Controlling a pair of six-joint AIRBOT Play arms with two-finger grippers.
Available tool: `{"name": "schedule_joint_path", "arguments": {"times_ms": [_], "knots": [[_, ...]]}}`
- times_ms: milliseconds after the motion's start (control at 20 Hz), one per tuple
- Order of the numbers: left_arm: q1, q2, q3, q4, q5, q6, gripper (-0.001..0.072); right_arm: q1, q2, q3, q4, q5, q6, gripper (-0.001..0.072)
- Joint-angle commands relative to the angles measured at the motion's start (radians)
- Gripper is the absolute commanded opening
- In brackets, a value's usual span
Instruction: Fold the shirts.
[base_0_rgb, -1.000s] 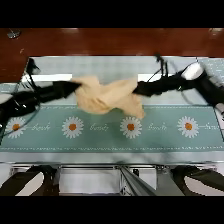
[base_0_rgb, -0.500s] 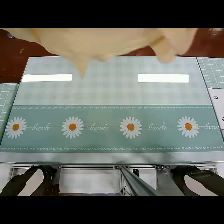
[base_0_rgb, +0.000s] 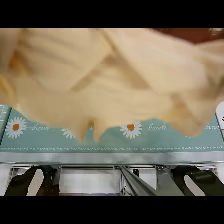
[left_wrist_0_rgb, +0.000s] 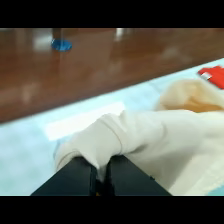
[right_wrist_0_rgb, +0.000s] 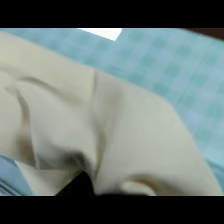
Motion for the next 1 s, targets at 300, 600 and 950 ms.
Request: {"name": "schedule_joint_path", "arguments": {"times_ms": [300, 600, 950], "knots": [[-0.19, 0.053, -0.903, 0.053, 0.293, -0.023, 0.0029, 0.0, 0.007, -0.757, 0.075, -0.388, -0.001, 0.0017], [-0.321, -0.257, -0.965, 0.036, 0.788, -0.023, 0.0029, 0.0, -0.503, -0.621, 0.083, -0.628, -0.053, 0.0018], [-0.32, -0.552, -0.783, -0.057, 0.745, -0.023, 0.0402, -0.002, -0.967, -0.218, 0.303, -0.591, -0.045, 0.05]]}}
